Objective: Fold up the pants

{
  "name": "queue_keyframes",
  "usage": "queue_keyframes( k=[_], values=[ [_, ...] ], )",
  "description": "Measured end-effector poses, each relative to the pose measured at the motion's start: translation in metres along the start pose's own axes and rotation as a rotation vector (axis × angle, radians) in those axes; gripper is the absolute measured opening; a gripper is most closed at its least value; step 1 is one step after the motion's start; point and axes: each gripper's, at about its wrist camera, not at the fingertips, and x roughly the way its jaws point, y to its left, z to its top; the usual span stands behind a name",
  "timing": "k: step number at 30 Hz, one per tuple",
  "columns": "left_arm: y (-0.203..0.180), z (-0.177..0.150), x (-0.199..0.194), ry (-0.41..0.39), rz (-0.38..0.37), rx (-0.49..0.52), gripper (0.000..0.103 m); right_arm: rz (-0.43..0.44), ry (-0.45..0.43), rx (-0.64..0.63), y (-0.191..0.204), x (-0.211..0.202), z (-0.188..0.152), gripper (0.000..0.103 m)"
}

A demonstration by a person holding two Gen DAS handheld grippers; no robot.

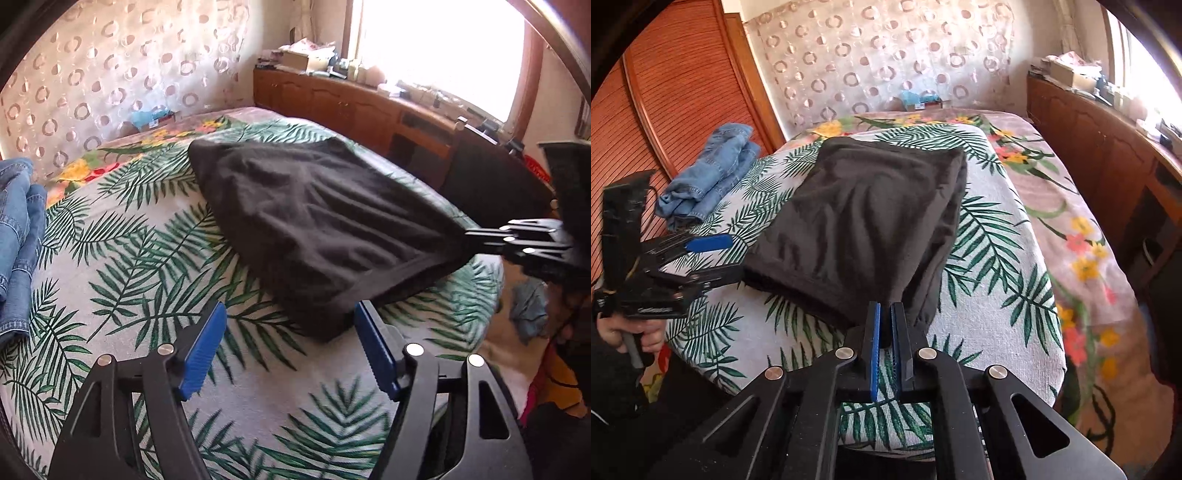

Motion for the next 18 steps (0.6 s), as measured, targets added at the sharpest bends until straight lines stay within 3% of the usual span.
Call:
queue_keyframes(
  k=[6, 14, 18],
  values=[
    [-0.006, 0.011, -0.017, -0.059, -0.014, -0.002, 0.073, -0.020, -0.042, -0.008, 0.003, -0.010, 0.004, 0.009],
    [0.003, 0.015, 0.015, 0.019, 0.004, -0.038, 0.057, -0.056, -0.061, -0.018, 0.008, 0.001, -0.003, 0.017],
    [0.003, 0.007, 0.024, 0.056, 0.014, -0.035, 0.057, -0.065, -0.039, -0.017, 0.005, 0.011, -0.008, 0.017]
  ],
)
